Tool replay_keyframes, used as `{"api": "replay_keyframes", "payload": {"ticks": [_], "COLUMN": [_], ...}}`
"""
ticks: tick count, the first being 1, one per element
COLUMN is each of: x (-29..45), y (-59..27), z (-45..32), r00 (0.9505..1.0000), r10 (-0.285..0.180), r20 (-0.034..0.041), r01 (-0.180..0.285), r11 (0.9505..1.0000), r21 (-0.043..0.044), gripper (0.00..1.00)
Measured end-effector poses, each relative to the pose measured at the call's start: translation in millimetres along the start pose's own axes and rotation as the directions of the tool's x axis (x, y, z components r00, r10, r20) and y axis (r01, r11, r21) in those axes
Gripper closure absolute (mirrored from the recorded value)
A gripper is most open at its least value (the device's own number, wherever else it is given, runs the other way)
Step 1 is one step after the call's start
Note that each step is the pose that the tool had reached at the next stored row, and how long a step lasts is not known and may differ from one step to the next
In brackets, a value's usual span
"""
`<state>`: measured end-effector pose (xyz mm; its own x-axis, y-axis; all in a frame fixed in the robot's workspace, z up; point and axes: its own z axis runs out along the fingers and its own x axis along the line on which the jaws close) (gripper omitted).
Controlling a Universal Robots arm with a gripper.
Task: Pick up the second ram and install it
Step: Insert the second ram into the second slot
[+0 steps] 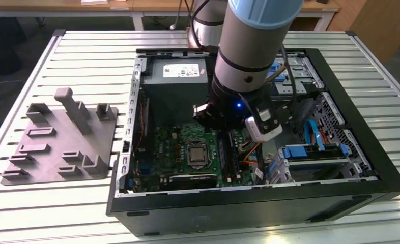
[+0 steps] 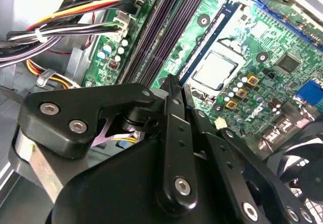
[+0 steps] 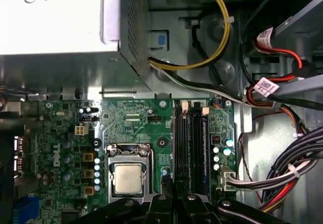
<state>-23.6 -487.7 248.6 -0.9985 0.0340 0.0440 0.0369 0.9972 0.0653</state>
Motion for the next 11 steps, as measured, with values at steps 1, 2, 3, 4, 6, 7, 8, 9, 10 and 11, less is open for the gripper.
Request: {"api": "replay_keyframes", "payload": {"ticks": [1,2,3,4,6,7,8,9,10,11], "x": [-0.1,-0.2,-0.5,-0.6,-1.0,-1.2,-1.3,-1.4,-1.5,-1.7], "y": [-0.1,-0.3,-0.8,-1.3,-2.6,-3.2,-3.8,-4.2,-4.5,-4.6], "z": [1.4,2.5,3.0,3.6,4.3,4.7,5.0,5.5,6.0,6.5], "r00": [1.0000,1.0000,1.0000,1.0000,1.0000,1.0000,1.0000,1.0000,1.0000,1.0000], "r10": [0.000,0.000,0.000,0.000,0.000,0.000,0.000,0.000,0.001,0.001], "r20": [0.0000,0.0001,0.0000,0.0000,0.0000,0.0001,0.0001,0.0001,0.0002,0.0002], "r01": [0.000,0.000,0.000,0.000,0.000,0.000,0.000,0.000,-0.001,-0.001], "r11": [1.0000,1.0000,1.0000,1.0000,1.0000,1.0000,1.0000,1.0000,1.0000,1.0000], "r21": [0.0000,-0.0001,0.0003,0.0001,0.0001,0.0000,0.0000,0.0001,0.0002,0.0008], "gripper": [0.86,0.86,0.86,0.86,0.86,0.86,0.86,0.86,0.86,0.86]}}
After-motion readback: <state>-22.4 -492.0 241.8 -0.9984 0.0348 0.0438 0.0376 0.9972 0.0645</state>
